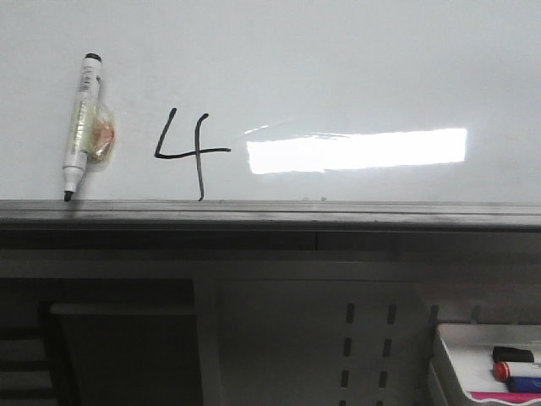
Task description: Write number 4 on whiteboard
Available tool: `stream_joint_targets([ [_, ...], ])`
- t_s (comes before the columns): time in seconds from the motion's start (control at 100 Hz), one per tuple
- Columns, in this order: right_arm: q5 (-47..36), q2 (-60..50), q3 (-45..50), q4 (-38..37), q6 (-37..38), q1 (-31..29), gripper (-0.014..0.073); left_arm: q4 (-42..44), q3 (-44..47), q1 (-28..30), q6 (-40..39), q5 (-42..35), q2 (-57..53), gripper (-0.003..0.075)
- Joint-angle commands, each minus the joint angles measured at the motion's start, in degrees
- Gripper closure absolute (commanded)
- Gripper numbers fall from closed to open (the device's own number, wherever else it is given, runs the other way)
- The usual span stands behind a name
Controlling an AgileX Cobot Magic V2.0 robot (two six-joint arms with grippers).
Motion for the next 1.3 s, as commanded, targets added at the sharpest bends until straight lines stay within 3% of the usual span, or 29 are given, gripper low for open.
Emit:
stream_joint_targets([
  [0.0,-4.49,0.34,-1.57,-0.11,-0.13,-0.43,0.0648,0.00,1.92,-0.01,-0.05,-2.35,-1.38,0.0741],
  [0.3,-6.02,0.34,-1.57,-1.53,0.26,-0.43,0.0648,0.00,1.92,-0.01,-0.05,-2.35,-1.38,0.0741],
  [0.51,-8.12,0.34,-1.57,-14.74,15.05,-3.93,0.0648,0.00,1.92,-0.01,-0.05,-2.35,-1.38,0.0741],
  [0.67,-8.21,0.34,-1.57,-15.10,15.60,-13.67,0.0648,0.00,1.92,-0.01,-0.05,-2.35,-1.38,0.0741],
  [0.91,-7.89,0.34,-1.57,-15.19,15.60,-35.91,0.0648,0.00,1.92,-0.01,-0.05,-2.35,-1.38,0.0741],
  [1.03,-6.44,0.34,-1.29,-15.19,15.60,-44.21,0.0648,0.00,1.92,-0.01,-0.05,-2.35,-1.38,0.0741],
  [1.29,-6.44,-0.63,6.31,-15.19,15.60,-49.70,0.0648,0.00,1.92,-0.01,-0.05,-2.35,-1.38,0.0741],
])
